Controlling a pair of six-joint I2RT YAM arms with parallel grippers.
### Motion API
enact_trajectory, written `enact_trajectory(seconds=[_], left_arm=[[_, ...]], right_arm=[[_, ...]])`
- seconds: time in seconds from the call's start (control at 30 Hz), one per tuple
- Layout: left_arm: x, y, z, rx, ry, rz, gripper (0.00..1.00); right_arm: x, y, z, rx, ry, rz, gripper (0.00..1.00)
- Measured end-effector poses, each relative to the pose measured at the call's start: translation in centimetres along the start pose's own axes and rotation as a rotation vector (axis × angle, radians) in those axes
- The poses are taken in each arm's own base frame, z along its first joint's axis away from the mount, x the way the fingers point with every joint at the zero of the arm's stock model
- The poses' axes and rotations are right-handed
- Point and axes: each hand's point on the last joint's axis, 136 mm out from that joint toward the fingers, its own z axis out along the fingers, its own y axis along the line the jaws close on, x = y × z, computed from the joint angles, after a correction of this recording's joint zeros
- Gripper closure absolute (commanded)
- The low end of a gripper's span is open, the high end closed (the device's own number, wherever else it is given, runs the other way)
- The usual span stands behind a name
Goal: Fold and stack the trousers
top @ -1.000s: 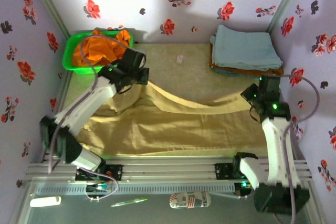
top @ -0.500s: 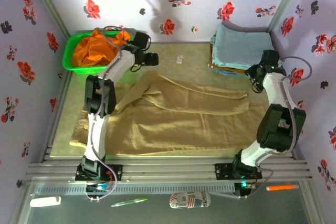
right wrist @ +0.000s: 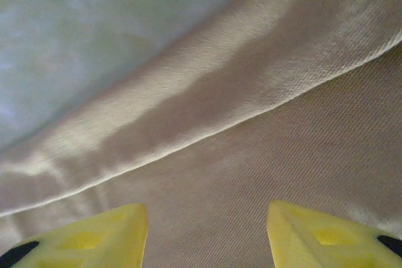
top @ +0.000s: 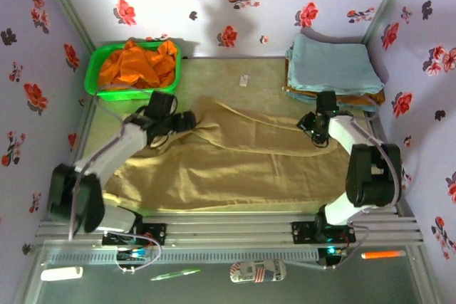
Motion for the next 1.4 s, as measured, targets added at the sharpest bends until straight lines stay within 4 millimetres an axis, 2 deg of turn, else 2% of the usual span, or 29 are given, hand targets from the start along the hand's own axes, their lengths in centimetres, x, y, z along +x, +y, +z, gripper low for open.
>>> enact_trajectory(seconds=[0.1, 0.17, 0.3, 0.4, 0.47, 0.57, 0.7, 0.87, 1.07, 1.2, 1.3, 1.33, 1.37, 1.4], left_arm=[[3.2, 2.7, -1.0, -0.023, -0.001, -0.053, 0.12], [4.6, 3.9, -1.5, -0.032, -0.006, -0.079, 0.12], [6.0, 5.4, -2.1, -0.049, -0.031, -0.114, 0.12], [6.8, 6.6, -2.2, -0.069, -0.045, -0.14, 0.12], [7.2, 7.4, -2.3, -0.082, -0.05, -0.156, 0.12], [7.6, 8.1, -2.5, -0.097, -0.052, -0.169, 0.12], [7.5, 8.6, -2.7, -0.11, -0.061, -0.182, 0.12], [7.6, 9.1, -2.8, -0.128, -0.057, -0.186, 0.13], [7.6, 9.3, -2.9, -0.134, -0.057, -0.188, 0.13], [7.6, 9.3, -2.9, -0.134, -0.057, -0.187, 0.14], [7.5, 9.3, -3.0, -0.132, -0.059, -0.181, 0.14], [7.4, 9.2, -3.0, -0.132, -0.061, -0.179, 0.13], [7.3, 9.2, -3.1, -0.131, -0.061, -0.174, 0.13], [7.1, 9.1, -3.2, -0.128, -0.065, -0.17, 0.13]], right_arm=[[-0.8, -0.7, 1.4, 0.004, -0.002, 0.05, 0.54], [-1.6, -1.2, 2.0, 0.007, -0.013, 0.081, 0.57], [-3.0, -1.9, 3.3, 0.017, -0.019, 0.12, 0.58], [-4.1, -2.1, 4.0, 0.024, -0.023, 0.141, 0.62], [-4.8, -2.2, 4.1, 0.017, -0.037, 0.156, 0.69], [-5.0, -2.6, 4.1, 0.021, -0.039, 0.175, 0.87], [-5.3, -2.8, 4.0, 0.016, -0.039, 0.191, 1.0], [-5.4, -2.5, 3.7, 0.002, -0.041, 0.184, 1.0], [-6.2, -1.5, 2.1, -0.034, -0.078, 0.176, 1.0], [-8.2, 0.1, 0.8, -0.069, -0.12, 0.169, 1.0], [-10.9, 2.0, -0.4, -0.11, -0.169, 0.171, 1.0], [-11.8, 2.5, -0.7, -0.122, -0.184, 0.183, 0.89], [-12.6, 2.7, -0.9, -0.13, -0.194, 0.201, 0.67], [-13.2, 2.6, -1.0, -0.136, -0.204, 0.225, 0.5]])
